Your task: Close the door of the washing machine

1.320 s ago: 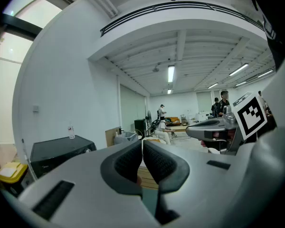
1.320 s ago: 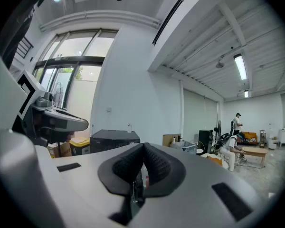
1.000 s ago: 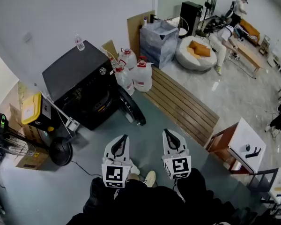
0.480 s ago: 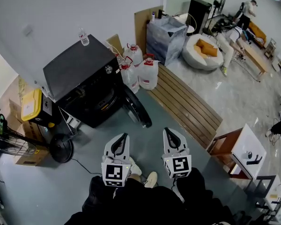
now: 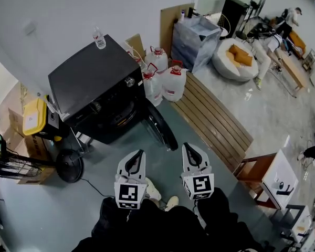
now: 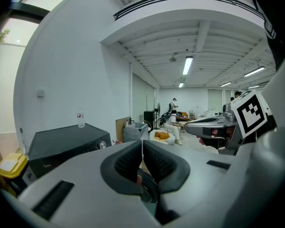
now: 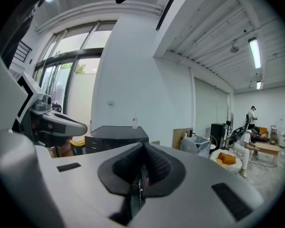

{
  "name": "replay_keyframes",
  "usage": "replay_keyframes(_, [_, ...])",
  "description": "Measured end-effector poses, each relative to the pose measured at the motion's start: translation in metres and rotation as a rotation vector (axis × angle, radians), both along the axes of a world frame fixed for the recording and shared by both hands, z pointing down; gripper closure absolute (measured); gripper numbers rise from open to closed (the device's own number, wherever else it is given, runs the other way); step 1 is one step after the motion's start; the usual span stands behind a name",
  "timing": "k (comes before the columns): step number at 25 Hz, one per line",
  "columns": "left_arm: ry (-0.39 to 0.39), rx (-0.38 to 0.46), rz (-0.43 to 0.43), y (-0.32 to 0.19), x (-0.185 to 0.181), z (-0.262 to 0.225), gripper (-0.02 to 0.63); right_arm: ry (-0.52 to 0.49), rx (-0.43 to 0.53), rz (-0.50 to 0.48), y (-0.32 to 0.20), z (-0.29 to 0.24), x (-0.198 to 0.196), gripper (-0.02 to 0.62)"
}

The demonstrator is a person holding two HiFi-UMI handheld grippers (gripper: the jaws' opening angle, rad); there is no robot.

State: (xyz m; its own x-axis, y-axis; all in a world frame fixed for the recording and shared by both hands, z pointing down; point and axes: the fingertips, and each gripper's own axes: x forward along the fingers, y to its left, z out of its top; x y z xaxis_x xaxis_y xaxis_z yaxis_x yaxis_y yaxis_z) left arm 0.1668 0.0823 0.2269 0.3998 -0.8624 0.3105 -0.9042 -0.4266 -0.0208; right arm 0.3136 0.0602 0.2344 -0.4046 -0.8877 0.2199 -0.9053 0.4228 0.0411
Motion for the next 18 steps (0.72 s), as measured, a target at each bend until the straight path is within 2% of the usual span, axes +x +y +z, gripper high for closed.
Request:
replay_keyframes(6, [0.009, -0.034, 0.019, -0.044, -0.018, 0.017, 0.577, 0.009, -0.048, 0.04, -0.042, 0.022, -0.01, 0.58])
replay_keyframes(11, [0.014, -0.067, 0.033, -0.077, -0.012, 0.046, 0.577, 0.016, -0.097, 0.045, -0.071, 0.055, -0.007, 0.58])
replay_keyframes(18, [0.004, -0.135, -0.053, -0.12, 0.001, 0.107, 0.577, 0.014, -0.207, -0.027, -0.115, 0.127, 0.011, 0.58])
